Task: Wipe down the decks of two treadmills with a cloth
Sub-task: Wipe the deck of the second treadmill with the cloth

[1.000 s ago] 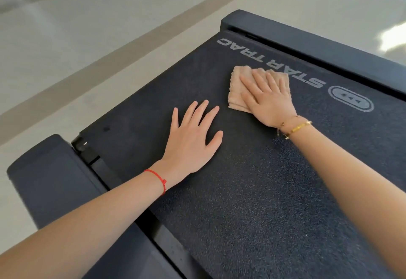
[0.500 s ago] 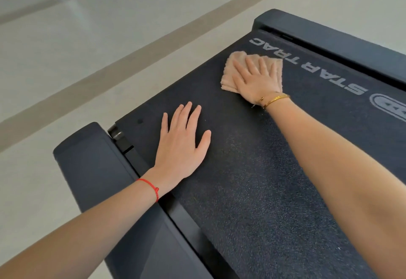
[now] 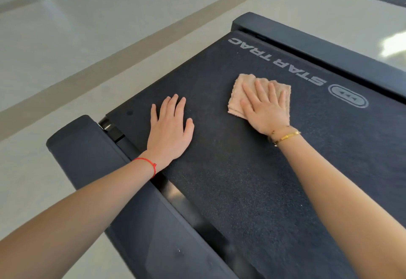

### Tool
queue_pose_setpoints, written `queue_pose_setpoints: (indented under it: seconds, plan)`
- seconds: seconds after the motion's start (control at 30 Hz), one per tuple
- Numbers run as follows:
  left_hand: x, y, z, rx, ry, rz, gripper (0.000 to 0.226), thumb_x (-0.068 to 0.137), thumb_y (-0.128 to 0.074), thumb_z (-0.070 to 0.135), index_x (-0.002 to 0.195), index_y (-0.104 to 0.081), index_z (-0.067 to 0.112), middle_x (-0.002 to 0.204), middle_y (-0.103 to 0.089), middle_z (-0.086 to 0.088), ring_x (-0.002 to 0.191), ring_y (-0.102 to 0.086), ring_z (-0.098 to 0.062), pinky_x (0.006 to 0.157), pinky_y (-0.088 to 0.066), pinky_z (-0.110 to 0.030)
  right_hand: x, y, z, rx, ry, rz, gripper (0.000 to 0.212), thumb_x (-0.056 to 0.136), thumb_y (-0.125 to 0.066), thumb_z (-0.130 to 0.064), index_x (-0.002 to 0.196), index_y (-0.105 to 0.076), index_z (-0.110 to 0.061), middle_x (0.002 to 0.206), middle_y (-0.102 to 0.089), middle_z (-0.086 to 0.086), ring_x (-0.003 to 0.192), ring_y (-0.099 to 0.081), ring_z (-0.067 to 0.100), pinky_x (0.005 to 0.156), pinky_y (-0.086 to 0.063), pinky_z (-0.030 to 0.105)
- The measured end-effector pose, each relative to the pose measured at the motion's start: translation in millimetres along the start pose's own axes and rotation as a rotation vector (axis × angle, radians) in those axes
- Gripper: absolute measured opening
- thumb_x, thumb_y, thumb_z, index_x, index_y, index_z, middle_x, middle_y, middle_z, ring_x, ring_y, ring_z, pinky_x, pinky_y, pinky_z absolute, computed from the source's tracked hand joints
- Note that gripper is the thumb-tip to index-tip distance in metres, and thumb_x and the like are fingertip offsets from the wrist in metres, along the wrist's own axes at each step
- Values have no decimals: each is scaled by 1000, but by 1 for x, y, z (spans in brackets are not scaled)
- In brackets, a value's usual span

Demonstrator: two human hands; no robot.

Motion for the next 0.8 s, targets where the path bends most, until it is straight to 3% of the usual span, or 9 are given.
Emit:
queue_pose_setpoints:
  seconds: [0.17, 0.37, 0.47, 0.63, 0.8]
  plan:
    - [-2, 3, 4, 27, -17, 9, 59, 102, -34, 35, 155, -26, 11, 162, -23, -10, 151, -17, -26, 122, -12, -56, -61, -12, -42, -42, 169, 22, 56, 103, -13, -54, 157, -2, -42, 167, 2, -4, 152, 7, 32, 121, 7, 55]
    - [-5, 5, 6, 19, -26, -10, 57, 103, -33, 33, 155, -24, 11, 163, -21, -11, 151, -15, -28, 121, -9, -58, -158, -22, -56, -21, 377, 12, 55, 102, -10, -58, 155, 0, -47, 166, 1, -9, 153, 6, 25, 122, 8, 50]
    - [-8, 5, 8, 17, -61, -40, 56, 104, -32, 33, 156, -23, 17, 164, -20, -8, 152, -11, -28, 120, -8, -61, -176, -19, -23, -27, 292, 30, 54, 102, -10, -58, 155, -3, -48, 166, 1, -12, 153, 4, 24, 123, 6, 49]
    - [-18, 3, 21, 9, -115, -98, 57, 104, -30, 39, 157, -20, 22, 165, -15, -3, 153, -5, -30, 119, -4, -64, -161, -9, 12, -12, -34, 35, 57, 100, -14, -54, 156, -9, -43, 167, -1, -7, 153, 5, 29, 122, 8, 49]
    - [-32, -3, 51, -10, -210, -108, 56, 104, -33, 39, 157, -21, 24, 165, -15, -1, 153, -5, -29, 118, -4, -66, -201, -17, -16, -25, 71, 22, 57, 100, -10, -56, 156, -4, -45, 167, 1, -8, 153, 7, 30, 121, 10, 51]
Point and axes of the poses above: each hand's wrist, its own x-axis towards the middle knuckle, its own y-axis out of the back of the hand, z = x × y, the point moved 3 cm from there along x, towards the middle knuckle
